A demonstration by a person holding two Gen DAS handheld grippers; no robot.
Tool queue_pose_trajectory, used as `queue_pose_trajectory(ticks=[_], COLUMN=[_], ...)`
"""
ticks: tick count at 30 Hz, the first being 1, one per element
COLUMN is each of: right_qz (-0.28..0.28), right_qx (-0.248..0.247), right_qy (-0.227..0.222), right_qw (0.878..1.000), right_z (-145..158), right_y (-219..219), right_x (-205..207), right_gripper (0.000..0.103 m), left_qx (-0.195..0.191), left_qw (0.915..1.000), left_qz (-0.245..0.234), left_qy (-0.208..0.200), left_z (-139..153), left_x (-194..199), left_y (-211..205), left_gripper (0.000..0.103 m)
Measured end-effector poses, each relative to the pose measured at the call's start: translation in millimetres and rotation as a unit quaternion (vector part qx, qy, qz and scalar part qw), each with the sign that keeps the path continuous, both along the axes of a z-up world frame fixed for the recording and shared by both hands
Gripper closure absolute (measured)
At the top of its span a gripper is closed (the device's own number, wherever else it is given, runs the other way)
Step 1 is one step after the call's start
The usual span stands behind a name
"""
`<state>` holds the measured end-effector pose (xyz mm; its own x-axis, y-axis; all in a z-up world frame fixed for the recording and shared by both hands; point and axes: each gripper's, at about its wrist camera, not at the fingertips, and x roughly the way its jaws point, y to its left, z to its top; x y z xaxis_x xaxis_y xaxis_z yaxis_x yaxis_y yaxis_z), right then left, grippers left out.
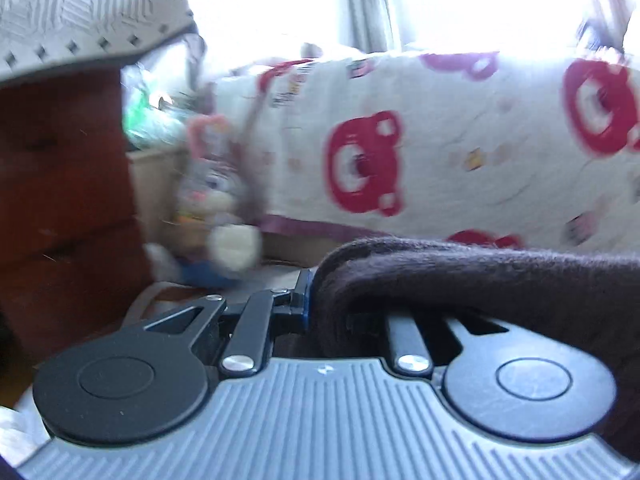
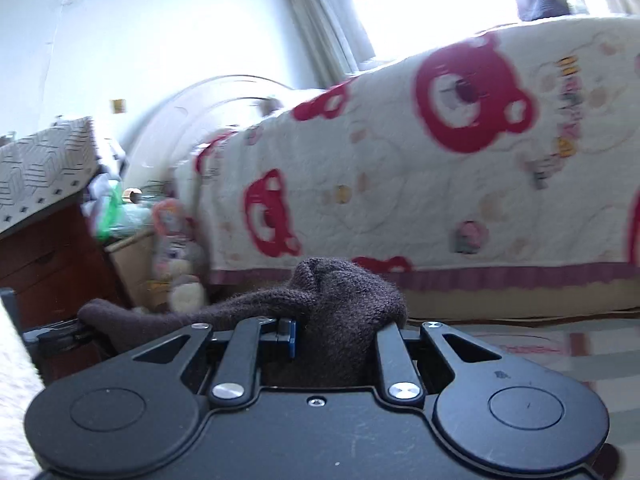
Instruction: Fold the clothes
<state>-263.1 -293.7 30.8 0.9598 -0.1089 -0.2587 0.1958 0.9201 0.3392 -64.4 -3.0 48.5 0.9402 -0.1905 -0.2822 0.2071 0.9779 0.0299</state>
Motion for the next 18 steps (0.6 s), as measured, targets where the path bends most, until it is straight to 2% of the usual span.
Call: queue_pose_trajectory(ticks=[2, 7, 10, 13, 18], right_qz=[-0.007, 0.002, 0.005, -0.006, -0.039], right_qx=[0.011, -0.024, -0.027, -0.027, 0.006], right_qy=[-0.004, 0.009, 0.022, 0.057, 0.131], right_qw=[1.000, 1.000, 0.999, 0.998, 0.991], right_z=[10.7, 32.3, 32.3, 11.9, -38.6], right_y=[-3.6, 3.4, 0.2, -14.7, -52.0], right_x=[-18.2, -52.9, -67.0, -63.0, -30.3], right_gripper=[0.084, 0.084, 0.083, 0.082, 0.080], left_qx=[-0.002, -0.009, -0.017, 0.004, 0.073], left_qw=[0.9998, 0.9977, 0.9964, 0.9950, 0.9870], left_qz=[-0.017, -0.067, -0.083, -0.099, -0.142], left_qy=[0.008, 0.003, 0.013, 0.017, 0.020], left_z=[-2.0, 6.6, 10.6, -0.4, -34.1], left_x=[-2.8, -23.3, -26.9, -19.0, 5.0], left_y=[-1.7, -19.6, -25.4, -37.9, -79.5], left_gripper=[0.089, 0.089, 0.089, 0.088, 0.088])
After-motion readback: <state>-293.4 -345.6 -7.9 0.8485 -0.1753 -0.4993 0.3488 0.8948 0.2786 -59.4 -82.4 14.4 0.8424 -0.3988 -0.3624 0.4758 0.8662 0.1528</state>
